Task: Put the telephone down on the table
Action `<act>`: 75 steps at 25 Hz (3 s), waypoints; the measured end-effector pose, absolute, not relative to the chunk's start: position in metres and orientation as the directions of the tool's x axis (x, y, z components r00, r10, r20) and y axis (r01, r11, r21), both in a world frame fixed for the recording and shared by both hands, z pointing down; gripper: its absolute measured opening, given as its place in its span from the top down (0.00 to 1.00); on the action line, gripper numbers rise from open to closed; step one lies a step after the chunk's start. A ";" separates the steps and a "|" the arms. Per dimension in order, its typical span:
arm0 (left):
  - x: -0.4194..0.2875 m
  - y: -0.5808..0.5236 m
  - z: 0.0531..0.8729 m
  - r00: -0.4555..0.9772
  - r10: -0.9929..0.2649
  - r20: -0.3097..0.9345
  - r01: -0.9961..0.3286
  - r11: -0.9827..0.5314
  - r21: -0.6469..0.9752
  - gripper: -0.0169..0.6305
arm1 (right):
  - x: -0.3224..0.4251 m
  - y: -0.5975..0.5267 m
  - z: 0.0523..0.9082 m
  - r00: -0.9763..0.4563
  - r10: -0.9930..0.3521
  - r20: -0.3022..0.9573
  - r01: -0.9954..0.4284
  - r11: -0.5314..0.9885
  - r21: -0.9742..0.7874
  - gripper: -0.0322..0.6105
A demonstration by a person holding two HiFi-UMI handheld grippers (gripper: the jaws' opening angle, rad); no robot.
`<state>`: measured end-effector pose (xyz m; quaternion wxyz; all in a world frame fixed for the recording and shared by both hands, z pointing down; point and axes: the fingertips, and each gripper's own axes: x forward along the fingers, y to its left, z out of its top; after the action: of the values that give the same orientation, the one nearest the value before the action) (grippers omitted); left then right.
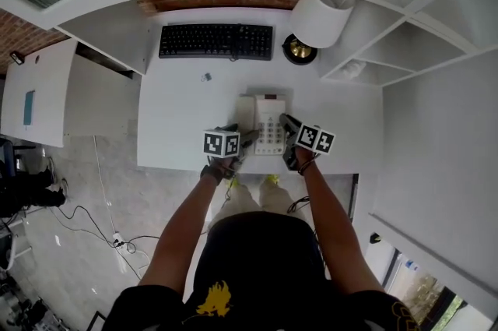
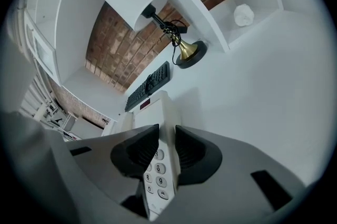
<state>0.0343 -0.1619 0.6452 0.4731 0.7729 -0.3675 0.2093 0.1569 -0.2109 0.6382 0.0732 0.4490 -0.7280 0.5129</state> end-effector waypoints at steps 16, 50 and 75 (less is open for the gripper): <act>0.036 -0.160 0.635 0.582 -0.349 0.735 -0.805 -0.372 0.462 0.46 | 0.160 -0.208 0.638 -0.576 -0.517 0.633 -0.765 0.069 -0.640 0.80; 0.008 -0.153 0.499 0.526 -0.711 0.467 -0.848 -0.480 0.225 0.95 | 0.134 -0.181 0.487 -0.568 -0.668 0.482 -0.804 0.574 -0.152 0.96; 0.007 -0.175 0.380 0.512 -0.815 0.273 -0.858 -0.502 0.109 0.95 | 0.133 -0.196 0.359 -0.567 -0.783 0.255 -0.815 0.579 -0.036 0.96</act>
<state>0.0072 -0.1751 0.3799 0.1156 0.8616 -0.4853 0.0931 0.1326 -0.1959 0.3586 0.1058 0.4529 -0.8821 0.0749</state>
